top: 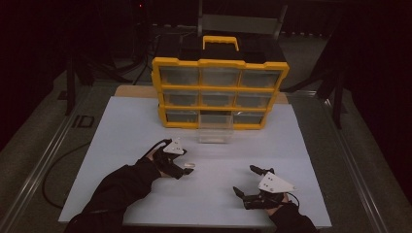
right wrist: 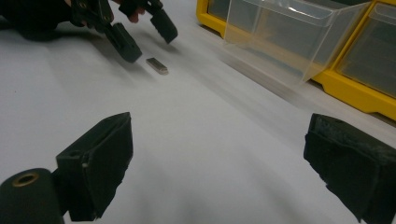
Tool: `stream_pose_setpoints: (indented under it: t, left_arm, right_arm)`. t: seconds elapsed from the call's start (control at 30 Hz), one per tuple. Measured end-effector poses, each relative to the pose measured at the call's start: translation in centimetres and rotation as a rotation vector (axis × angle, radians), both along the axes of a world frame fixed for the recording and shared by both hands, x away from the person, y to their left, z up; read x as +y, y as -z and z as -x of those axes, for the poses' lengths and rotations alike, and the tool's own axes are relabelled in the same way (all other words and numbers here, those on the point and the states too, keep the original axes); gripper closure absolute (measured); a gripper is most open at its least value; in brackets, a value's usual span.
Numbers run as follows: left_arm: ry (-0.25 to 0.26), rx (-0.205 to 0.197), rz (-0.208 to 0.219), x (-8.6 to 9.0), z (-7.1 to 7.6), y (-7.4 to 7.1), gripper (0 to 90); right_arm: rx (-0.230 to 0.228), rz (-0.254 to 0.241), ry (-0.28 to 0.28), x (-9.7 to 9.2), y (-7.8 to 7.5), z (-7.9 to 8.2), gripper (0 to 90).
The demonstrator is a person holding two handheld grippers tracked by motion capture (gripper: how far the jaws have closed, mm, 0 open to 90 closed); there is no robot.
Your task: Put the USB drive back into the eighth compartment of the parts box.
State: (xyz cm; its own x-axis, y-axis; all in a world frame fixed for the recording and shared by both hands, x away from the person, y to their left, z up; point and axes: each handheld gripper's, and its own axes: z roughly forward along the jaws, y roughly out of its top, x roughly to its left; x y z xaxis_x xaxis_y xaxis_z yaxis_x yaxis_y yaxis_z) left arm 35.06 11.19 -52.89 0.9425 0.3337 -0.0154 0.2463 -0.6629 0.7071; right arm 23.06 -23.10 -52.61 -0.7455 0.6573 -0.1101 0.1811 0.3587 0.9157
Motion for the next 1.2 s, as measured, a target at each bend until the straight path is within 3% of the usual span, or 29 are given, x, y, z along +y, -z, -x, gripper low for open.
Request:
stream_pose_setpoints:
  t: [0.47,0.87,1.2]
  left_arm:
    - [0.03,0.012,-0.036,-0.71,-0.12,0.63,60.5]
    - [0.046,0.008,-0.042,-0.78,0.06,0.57,78.1]
    - [0.045,0.013,-0.057,-0.78,-0.09,0.04,79.7]
  right_arm:
    - [0.003,0.003,-0.003,0.05,0.02,0.01,8.6]
    - [0.005,0.001,-0.006,0.06,0.02,0.0,8.6]
    - [0.001,0.0,-0.009,0.05,-0.01,-0.02,8.6]
